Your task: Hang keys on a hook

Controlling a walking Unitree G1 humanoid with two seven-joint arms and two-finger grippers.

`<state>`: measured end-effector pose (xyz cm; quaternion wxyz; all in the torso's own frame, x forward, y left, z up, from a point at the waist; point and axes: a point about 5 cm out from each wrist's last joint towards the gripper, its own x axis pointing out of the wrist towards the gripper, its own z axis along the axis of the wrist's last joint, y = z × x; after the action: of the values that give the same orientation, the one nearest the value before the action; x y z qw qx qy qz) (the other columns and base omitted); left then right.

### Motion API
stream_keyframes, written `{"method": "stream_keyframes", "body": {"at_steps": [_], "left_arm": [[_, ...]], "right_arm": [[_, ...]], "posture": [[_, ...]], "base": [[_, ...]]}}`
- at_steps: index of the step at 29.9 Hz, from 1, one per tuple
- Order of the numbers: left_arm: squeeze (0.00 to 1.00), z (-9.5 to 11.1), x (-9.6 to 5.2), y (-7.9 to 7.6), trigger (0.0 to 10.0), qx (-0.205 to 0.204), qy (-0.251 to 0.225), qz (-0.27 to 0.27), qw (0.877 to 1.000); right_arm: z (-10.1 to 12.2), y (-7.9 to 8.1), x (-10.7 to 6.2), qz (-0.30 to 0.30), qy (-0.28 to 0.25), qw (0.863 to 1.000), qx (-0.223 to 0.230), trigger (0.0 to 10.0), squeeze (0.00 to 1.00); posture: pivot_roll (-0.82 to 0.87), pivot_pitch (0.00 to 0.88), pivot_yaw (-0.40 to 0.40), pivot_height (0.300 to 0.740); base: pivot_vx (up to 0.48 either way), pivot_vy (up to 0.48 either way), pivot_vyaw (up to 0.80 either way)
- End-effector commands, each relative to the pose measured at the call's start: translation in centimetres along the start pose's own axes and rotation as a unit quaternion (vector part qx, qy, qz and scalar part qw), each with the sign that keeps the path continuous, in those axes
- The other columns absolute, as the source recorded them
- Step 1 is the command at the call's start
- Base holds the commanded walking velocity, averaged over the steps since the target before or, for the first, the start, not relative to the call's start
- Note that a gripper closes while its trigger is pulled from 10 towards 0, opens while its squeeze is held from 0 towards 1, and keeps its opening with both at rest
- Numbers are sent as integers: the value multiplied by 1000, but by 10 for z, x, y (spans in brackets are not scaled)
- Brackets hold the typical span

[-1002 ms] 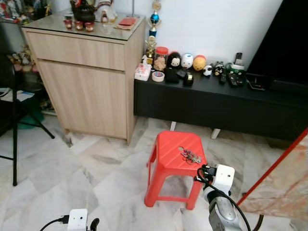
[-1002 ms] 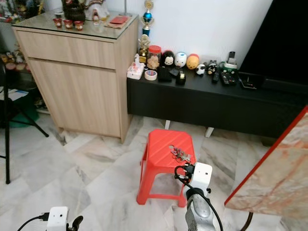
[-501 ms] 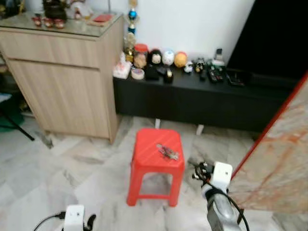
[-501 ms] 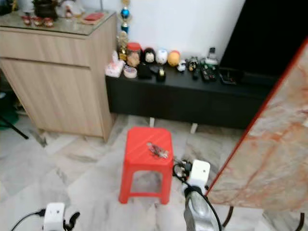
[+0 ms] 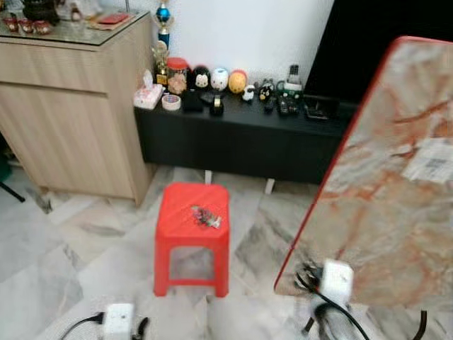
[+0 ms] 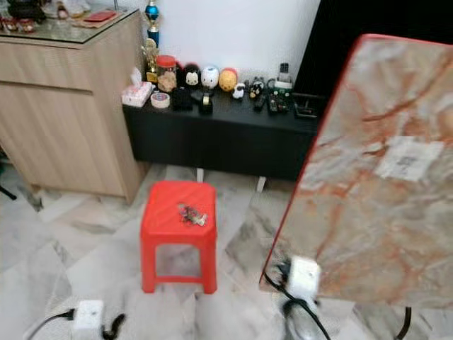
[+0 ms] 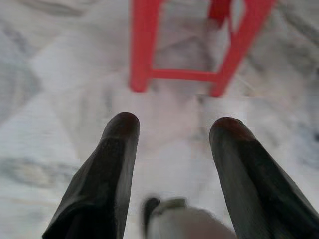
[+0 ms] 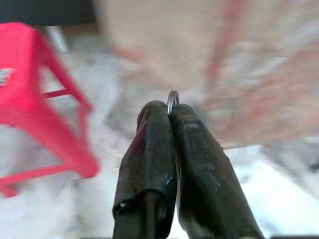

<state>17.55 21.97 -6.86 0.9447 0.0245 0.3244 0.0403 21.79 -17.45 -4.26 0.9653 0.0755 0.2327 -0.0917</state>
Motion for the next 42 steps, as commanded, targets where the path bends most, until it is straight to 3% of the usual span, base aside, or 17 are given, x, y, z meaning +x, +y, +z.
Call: {"method": "stream_keyframes", "body": {"at_steps": [1,5,11,12,16,19,22,25,29,32,33,34,37,42], "left_arm": [[0,0,-1,8,10000,8,3,8,1000],[0,0,-1,8,10000,9,4,8,1000],[0,-1,0,8,10000,2,9,15,1000],[0,-1,0,8,10000,1,8,15,1000],[0,-1,0,8,10000,1,9,15,1000],[0,-2,0,7,10000,0,10,15,1000],[0,-2,0,7,10000,0,11,15,1000],[0,-2,0,7,10000,-1,11,16,1000],[0,-1,0,7,10000,-1,11,17,1000],[0,0,1,7,10000,-1,8,18,1000],[0,0,1,7,10000,-1,8,18,1000],[0,1,1,7,10000,-2,8,19,1000],[0,2,2,7,10000,-3,8,19,1000],[0,3,2,7,10000,-3,7,18,1000]], "right_arm": [[8,10,3,12,-21,1000,-1,10000,0],[13,10,3,4,-40,999,5,10000,0],[45,18,13,4,-98,995,0,10000,0],[55,19,15,3,-121,992,-32,10000,0],[63,22,18,2,-135,990,-34,10000,0],[85,17,21,-32,-176,983,-49,10000,0],[97,14,22,-65,-200,969,-126,10000,0],[112,8,22,-108,-233,954,-155,10000,0],[126,8,23,-123,-268,936,-194,10000,0],[144,13,24,-146,-303,911,-238,10000,0],[144,13,24,-146,-303,911,-238,10000,0],[150,14,24,-155,-315,902,-253,10000,0],[155,16,25,-163,-325,890,-274,10000,0],[168,18,30,-181,-333,879,-288,10000,0]], "posture": [[106,0,-111,740],[102,0,-109,740],[108,0,-112,740],[103,0,-111,740],[103,0,-111,740],[104,0,-110,740],[102,0,-110,740],[102,0,-110,740],[98,0,-106,740],[97,0,-105,740],[97,0,-105,740],[97,0,-103,740],[96,0,-100,740],[94,0,-94,740]], "base": [[0,-409,0],[0,-408,0],[0,-64,0],[0,0,0],[0,0,0],[0,0,0],[0,0,0],[0,0,0],[0,0,0],[0,0,0],[0,0,0],[0,0,0],[0,0,0],[0,0,0]]}}
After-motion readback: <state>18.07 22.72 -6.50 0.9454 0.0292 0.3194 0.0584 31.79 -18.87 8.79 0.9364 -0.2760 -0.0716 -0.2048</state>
